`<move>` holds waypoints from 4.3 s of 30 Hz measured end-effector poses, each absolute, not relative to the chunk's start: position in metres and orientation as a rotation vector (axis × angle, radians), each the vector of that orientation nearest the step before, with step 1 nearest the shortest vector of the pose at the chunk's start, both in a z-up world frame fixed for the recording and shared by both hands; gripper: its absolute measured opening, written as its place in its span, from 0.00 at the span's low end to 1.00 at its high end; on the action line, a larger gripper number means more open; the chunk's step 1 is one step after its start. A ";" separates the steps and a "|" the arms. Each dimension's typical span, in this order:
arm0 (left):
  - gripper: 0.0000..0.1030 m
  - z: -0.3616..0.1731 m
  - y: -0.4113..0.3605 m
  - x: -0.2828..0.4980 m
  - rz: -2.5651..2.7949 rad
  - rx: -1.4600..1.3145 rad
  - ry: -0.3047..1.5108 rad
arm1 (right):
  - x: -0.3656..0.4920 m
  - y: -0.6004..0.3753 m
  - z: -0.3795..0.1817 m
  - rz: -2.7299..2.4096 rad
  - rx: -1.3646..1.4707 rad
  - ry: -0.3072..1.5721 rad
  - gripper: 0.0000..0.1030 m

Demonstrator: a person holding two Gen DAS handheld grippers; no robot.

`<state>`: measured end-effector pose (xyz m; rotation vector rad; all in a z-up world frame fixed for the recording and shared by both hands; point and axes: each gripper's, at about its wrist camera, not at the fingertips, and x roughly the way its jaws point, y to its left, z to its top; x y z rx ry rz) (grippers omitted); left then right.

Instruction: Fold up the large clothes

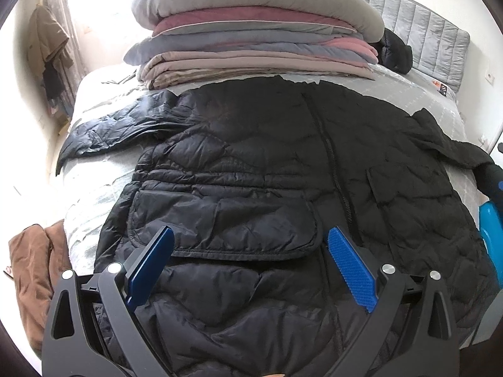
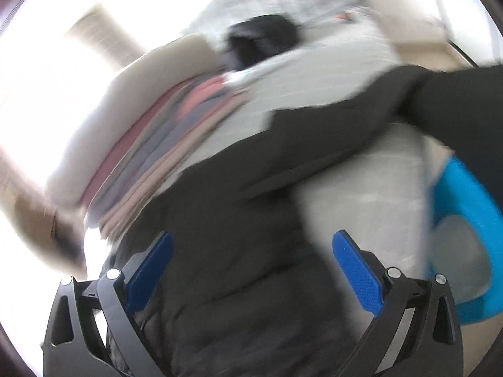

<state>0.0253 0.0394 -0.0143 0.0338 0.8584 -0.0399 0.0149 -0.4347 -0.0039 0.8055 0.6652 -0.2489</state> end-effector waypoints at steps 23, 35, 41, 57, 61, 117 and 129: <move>0.92 -0.044 0.021 0.045 -0.085 0.105 0.953 | 0.097 -0.605 -0.099 -0.358 1.196 0.610 0.74; 0.92 -0.058 0.015 0.056 -0.084 0.137 0.996 | 0.129 -0.634 -0.085 -0.383 1.090 0.526 0.10; 0.92 -0.059 0.013 0.056 -0.087 0.137 0.996 | 0.122 -0.630 -0.050 -0.409 0.976 0.446 0.04; 0.92 -0.026 0.043 0.046 -0.128 -0.013 0.949 | 0.175 -0.477 0.082 -0.241 0.493 0.326 0.04; 0.92 -0.015 0.055 0.041 -0.138 -0.048 0.924 | 0.201 -0.377 0.097 -0.094 0.351 0.354 0.04; 0.92 0.032 0.286 0.041 -0.061 -0.498 0.693 | 0.063 -0.296 0.023 0.097 0.698 0.630 0.88; 0.92 -0.137 0.520 0.128 -0.008 -1.233 0.678 | 0.051 -0.234 0.021 0.169 0.605 0.603 0.88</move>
